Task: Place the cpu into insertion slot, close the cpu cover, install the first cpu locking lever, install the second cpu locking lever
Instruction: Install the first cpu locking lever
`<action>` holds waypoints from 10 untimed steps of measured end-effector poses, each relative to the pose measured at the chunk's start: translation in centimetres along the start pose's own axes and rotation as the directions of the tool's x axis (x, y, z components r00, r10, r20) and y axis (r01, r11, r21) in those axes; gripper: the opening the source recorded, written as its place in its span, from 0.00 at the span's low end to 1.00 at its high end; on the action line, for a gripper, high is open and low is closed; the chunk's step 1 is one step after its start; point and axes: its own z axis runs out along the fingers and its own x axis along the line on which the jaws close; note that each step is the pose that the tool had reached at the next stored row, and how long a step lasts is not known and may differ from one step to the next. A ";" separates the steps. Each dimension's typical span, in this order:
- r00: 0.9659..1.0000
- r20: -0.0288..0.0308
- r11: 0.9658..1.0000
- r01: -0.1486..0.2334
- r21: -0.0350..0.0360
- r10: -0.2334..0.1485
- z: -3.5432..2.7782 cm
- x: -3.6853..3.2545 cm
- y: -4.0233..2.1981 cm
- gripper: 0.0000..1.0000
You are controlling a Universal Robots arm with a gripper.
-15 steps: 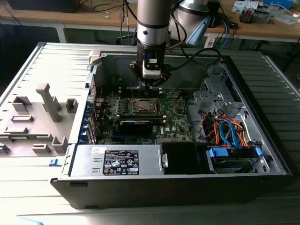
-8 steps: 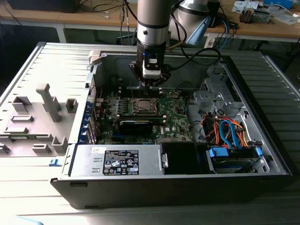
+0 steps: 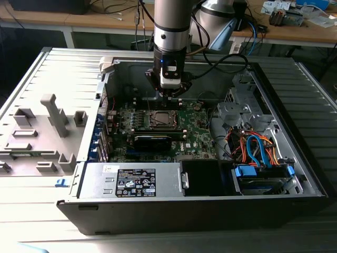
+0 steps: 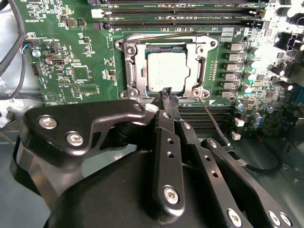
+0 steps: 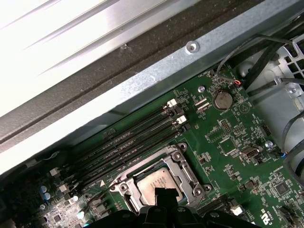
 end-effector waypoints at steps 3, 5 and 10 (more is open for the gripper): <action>1.000 0.000 1.000 0.004 0.000 -0.004 0.00 0.00 0.00 0.11; 1.000 0.000 1.000 0.005 0.000 -0.005 0.00 0.00 0.00 0.11; 1.000 0.000 1.000 0.009 0.000 -0.009 0.00 0.00 0.00 0.11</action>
